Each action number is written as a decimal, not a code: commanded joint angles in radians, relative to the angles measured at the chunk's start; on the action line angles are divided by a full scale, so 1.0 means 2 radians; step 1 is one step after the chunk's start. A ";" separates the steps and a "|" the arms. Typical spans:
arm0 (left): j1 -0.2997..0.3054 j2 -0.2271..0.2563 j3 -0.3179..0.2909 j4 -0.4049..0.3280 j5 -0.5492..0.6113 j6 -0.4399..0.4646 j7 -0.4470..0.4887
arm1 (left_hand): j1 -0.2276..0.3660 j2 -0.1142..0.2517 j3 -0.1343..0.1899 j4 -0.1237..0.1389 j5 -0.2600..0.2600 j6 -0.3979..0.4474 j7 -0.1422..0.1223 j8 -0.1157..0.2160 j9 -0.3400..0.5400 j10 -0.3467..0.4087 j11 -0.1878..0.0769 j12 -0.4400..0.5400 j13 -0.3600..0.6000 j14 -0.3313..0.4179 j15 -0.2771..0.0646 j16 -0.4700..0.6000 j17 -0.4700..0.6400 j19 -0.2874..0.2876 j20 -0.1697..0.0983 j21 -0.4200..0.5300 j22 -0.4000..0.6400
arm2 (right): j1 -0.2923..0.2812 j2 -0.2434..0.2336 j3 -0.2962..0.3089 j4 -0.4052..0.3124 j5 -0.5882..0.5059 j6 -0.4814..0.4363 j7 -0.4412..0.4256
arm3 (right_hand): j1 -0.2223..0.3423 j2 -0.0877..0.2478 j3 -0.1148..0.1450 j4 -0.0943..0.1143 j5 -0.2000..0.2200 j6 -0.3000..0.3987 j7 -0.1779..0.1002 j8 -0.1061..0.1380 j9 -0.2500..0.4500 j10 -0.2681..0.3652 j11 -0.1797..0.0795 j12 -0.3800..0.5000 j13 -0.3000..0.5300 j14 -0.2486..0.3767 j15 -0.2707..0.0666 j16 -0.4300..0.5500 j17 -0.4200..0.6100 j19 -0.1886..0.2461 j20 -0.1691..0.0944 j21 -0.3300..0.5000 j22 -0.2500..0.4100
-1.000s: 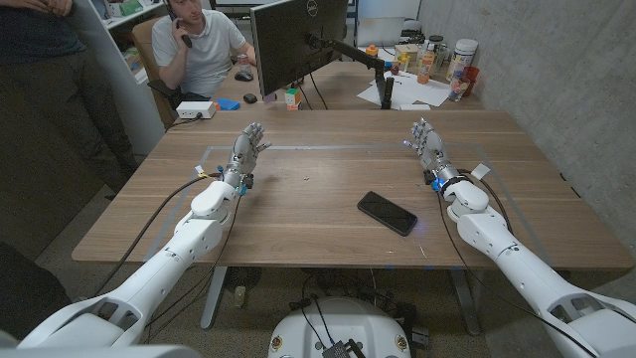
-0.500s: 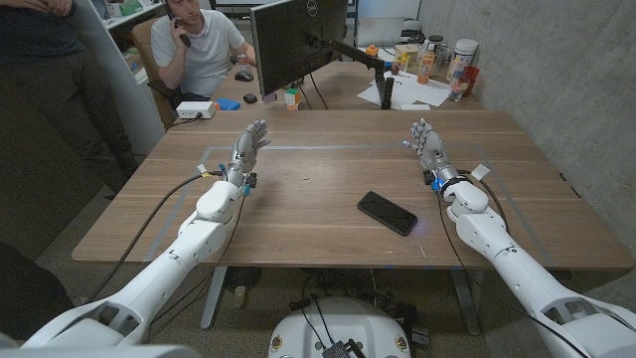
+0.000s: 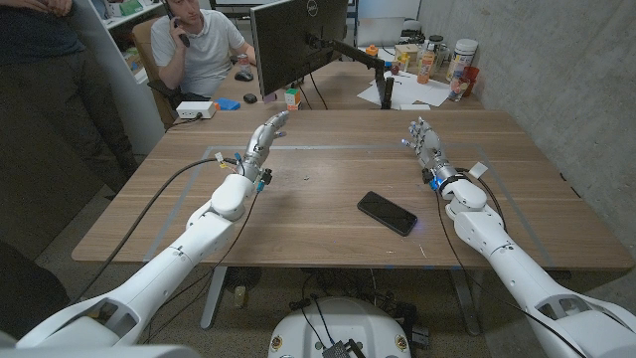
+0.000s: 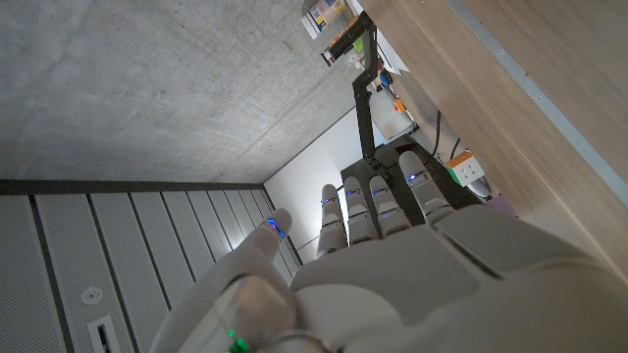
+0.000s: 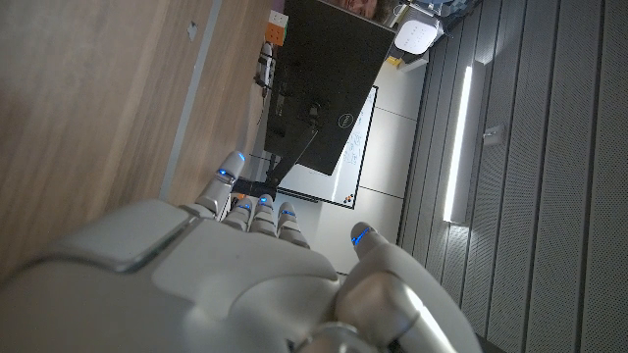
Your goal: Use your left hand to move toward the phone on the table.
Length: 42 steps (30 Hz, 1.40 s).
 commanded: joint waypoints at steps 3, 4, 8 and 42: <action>-0.030 0.008 0.057 -0.041 0.137 0.023 0.014 | 0.009 -0.006 0.002 -0.008 -0.004 0.008 -0.009 0.000 0.003 0.015 -0.003 0.003 0.002 0.008 0.002 -0.001 0.000 -0.003 0.004 -0.004 0.002 | 0.002 0.004 0.008 0.000 -0.009 -0.003 0.006 | 0.002 0.060 0.003 0.001 0.004 0.001 0.000 0.003 0.003 0.002 0.001 0.003 0.002 0.002 -0.001 0.001 0.001 -0.033 -0.007 -0.002 0.002; -0.032 0.009 0.060 -0.043 0.147 0.024 0.013 | 0.009 -0.006 0.002 -0.008 -0.004 0.009 -0.010 0.000 0.003 0.015 -0.003 0.003 0.002 0.008 0.002 -0.001 0.000 -0.002 0.004 -0.004 0.002 | 0.001 0.004 0.008 -0.001 -0.009 -0.004 0.006 | 0.002 0.060 0.003 0.001 0.004 0.001 0.000 0.003 0.003 0.003 0.002 0.003 0.002 0.002 -0.001 0.001 0.001 -0.033 -0.007 -0.002 0.002; -0.038 0.018 0.073 -0.056 0.178 0.027 0.003 | 0.021 -0.020 0.000 -0.027 -0.010 0.008 -0.017 -0.004 0.003 0.017 -0.004 0.001 0.002 0.014 -0.004 -0.004 -0.002 0.010 0.003 -0.004 0.002 | 0.000 0.003 0.009 -0.002 -0.012 -0.004 0.008 | 0.002 0.060 0.003 0.001 0.004 0.001 0.000 0.003 0.003 0.003 0.001 0.003 0.002 0.002 -0.002 0.000 0.001 -0.032 -0.007 -0.003 0.002; -0.095 0.013 0.160 -0.070 0.357 -0.023 -0.072 | 0.025 -0.038 -0.008 -0.046 -0.022 0.007 -0.033 -0.010 0.006 0.018 -0.014 -0.004 0.004 0.015 -0.023 -0.013 0.001 0.017 0.003 -0.014 0.001 | -0.017 -0.006 0.019 -0.026 -0.012 -0.007 0.010 | 0.001 0.059 0.002 0.001 0.005 0.003 0.000 0.003 0.003 0.004 0.001 0.002 0.002 0.004 -0.001 -0.002 0.001 -0.030 -0.005 -0.008 0.002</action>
